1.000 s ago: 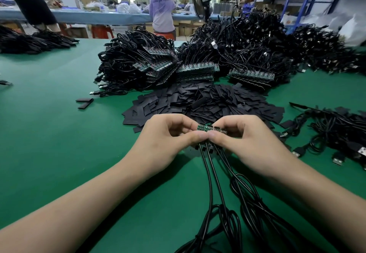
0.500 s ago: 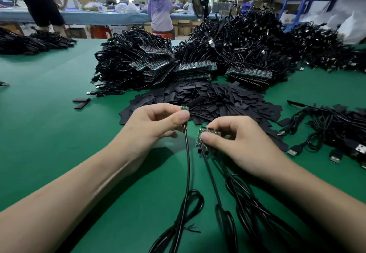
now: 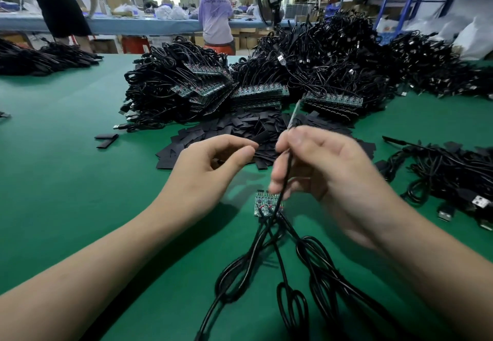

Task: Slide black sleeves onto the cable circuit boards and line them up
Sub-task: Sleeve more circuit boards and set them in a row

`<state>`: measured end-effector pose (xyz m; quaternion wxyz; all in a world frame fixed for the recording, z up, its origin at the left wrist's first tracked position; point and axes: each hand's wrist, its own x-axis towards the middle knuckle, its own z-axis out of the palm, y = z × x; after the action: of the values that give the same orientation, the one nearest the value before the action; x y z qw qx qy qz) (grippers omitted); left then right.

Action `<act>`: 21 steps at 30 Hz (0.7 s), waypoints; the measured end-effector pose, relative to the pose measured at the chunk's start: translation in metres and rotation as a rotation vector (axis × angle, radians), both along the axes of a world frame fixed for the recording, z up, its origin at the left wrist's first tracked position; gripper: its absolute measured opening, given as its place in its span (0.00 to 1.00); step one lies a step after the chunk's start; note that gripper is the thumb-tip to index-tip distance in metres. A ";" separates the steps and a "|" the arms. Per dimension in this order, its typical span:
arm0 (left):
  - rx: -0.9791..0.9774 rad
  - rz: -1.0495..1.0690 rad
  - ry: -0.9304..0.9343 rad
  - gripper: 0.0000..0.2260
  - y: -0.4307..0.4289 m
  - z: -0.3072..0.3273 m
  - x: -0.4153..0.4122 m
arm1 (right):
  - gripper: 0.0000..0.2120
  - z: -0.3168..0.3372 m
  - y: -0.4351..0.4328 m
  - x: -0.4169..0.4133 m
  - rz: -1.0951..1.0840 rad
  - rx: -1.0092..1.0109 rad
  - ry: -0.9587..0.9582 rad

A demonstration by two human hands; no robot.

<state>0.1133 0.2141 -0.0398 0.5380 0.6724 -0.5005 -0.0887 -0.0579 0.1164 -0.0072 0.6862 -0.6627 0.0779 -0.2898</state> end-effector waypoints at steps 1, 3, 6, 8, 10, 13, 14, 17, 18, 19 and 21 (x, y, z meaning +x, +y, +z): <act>0.049 0.040 -0.100 0.07 -0.003 -0.002 0.004 | 0.10 0.008 -0.003 -0.004 0.014 0.072 -0.043; 0.131 0.053 -0.286 0.09 -0.010 -0.001 0.010 | 0.10 0.026 -0.015 -0.013 0.046 0.205 -0.131; 0.195 -0.020 -0.515 0.11 -0.024 0.005 0.016 | 0.12 0.055 -0.045 -0.031 0.148 0.338 -0.187; 0.219 -0.055 -0.645 0.13 -0.036 0.009 0.018 | 0.12 0.066 -0.065 -0.043 0.148 0.326 -0.104; 0.239 -0.073 -0.741 0.12 -0.048 0.009 0.018 | 0.10 0.070 -0.078 -0.052 0.124 0.234 0.049; 0.269 -0.078 -0.848 0.10 -0.062 0.006 0.018 | 0.11 0.067 -0.084 -0.055 0.056 0.021 0.343; 0.276 -0.081 -0.868 0.10 -0.065 0.005 0.018 | 0.11 0.063 -0.083 -0.055 0.017 -0.075 0.449; 0.275 -0.090 -0.913 0.09 -0.071 0.004 0.020 | 0.15 0.047 -0.076 -0.048 -0.086 -0.516 0.776; 0.267 -0.093 -0.934 0.09 -0.071 0.004 0.020 | 0.15 0.040 -0.072 -0.044 -0.133 -0.703 0.865; 0.255 -0.095 -0.959 0.09 -0.072 0.005 0.020 | 0.15 0.032 -0.069 -0.040 -0.189 -0.857 0.922; 0.227 -0.103 -1.025 0.10 -0.072 0.004 0.020 | 0.16 0.021 -0.063 -0.031 -0.267 -1.001 0.982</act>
<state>0.1336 0.1421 -0.0353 0.1428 0.6581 -0.7191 0.1716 -0.0891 0.0538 0.0139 0.1439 -0.9369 0.3161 -0.0403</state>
